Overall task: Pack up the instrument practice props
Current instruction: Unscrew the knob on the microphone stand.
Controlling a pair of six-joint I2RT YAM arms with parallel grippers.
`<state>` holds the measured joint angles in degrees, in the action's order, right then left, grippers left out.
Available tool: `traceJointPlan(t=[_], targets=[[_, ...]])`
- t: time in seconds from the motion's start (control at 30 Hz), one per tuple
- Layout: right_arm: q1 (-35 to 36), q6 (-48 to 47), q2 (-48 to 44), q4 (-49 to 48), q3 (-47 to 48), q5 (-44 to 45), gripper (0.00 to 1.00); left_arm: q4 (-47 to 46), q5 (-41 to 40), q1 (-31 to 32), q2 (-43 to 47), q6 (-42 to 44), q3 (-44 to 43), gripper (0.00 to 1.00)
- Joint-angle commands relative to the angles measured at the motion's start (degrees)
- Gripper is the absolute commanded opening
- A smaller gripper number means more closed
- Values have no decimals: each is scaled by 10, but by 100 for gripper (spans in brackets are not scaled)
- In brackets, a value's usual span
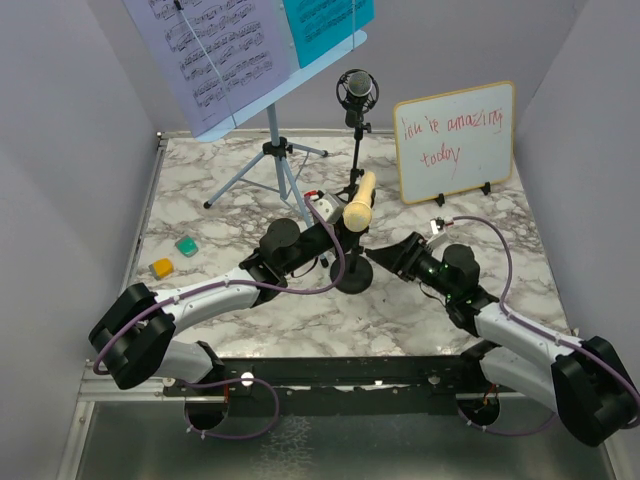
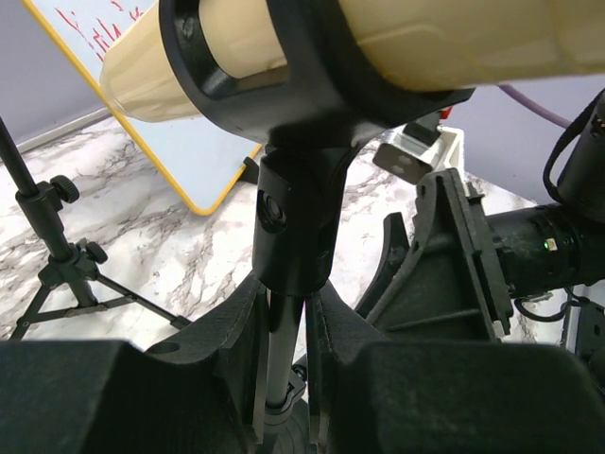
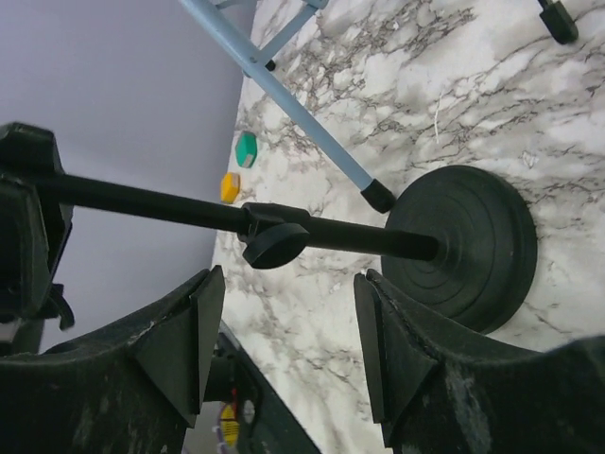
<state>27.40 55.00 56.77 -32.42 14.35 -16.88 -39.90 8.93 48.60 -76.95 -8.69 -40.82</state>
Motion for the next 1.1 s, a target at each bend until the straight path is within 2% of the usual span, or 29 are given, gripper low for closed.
traceJointPlan(t=[0.0,0.23,0.53,1.07], targets=[[3,106,25,11,26,11,62,59,45,4,-4,-8,3,0],[3,143,62,-19,31,9,58,60,47,5,-4,-9,3,0],[3,161,56,-27,24,34,47,60,56,4,-7,-11,2,0],[2,196,99,-101,14,-18,35,64,52,4,-8,-11,-2,0]])
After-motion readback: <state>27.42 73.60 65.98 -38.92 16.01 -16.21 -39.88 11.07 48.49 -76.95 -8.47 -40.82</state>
